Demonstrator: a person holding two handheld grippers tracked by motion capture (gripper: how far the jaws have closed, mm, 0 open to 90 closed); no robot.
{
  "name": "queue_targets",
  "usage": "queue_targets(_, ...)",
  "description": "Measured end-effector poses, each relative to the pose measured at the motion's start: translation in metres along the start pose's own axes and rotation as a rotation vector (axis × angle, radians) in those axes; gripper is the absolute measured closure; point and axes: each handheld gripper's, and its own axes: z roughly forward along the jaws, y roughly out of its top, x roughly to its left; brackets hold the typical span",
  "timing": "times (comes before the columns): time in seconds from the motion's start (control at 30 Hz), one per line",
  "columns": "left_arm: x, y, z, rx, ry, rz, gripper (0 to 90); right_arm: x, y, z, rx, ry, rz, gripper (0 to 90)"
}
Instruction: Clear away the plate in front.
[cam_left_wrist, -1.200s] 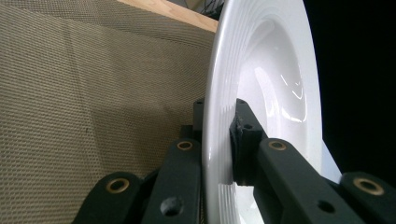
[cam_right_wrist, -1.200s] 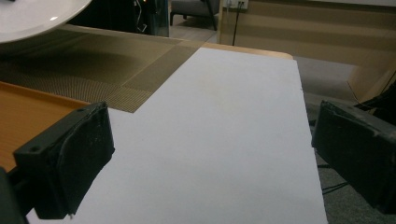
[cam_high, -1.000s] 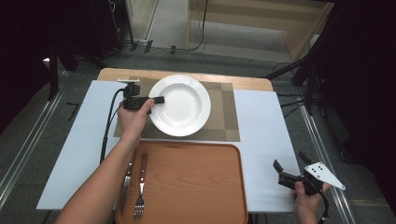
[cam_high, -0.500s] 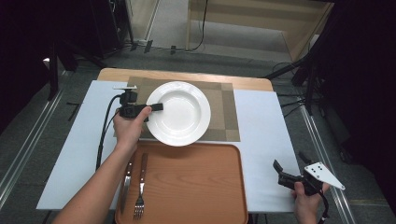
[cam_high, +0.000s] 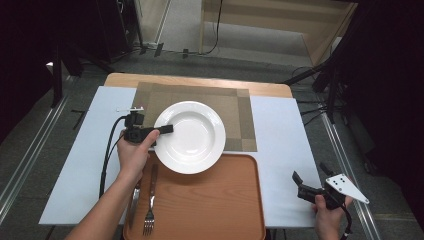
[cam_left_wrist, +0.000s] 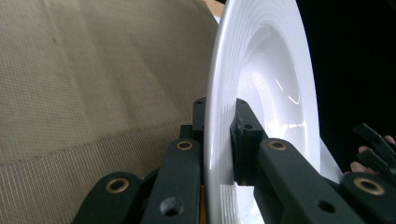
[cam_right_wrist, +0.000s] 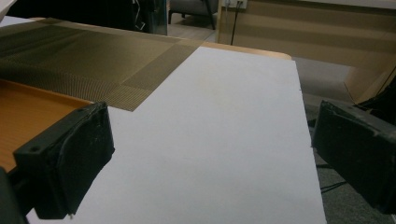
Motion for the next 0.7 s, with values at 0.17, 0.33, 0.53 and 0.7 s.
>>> queue_targets(0.17,-0.006,-0.013,-0.004,0.012,-0.009,0.012,81.3,0.000,0.000,0.000,-0.001,-0.001,0.002,0.0)
queue_targets(0.33,-0.013,-0.025,-0.008,0.023,-0.034,0.015,81.3,0.000,0.000,0.000,-0.001,-0.001,0.000,0.0)
queue_targets(0.53,-0.024,-0.037,-0.014,0.045,-0.052,0.035,81.2,0.000,0.000,0.000,-0.001,-0.001,0.001,0.0)
queue_targets(0.7,-0.031,-0.047,-0.018,0.062,-0.066,0.044,81.0,0.000,0.000,0.000,0.000,-0.001,-0.001,0.0)
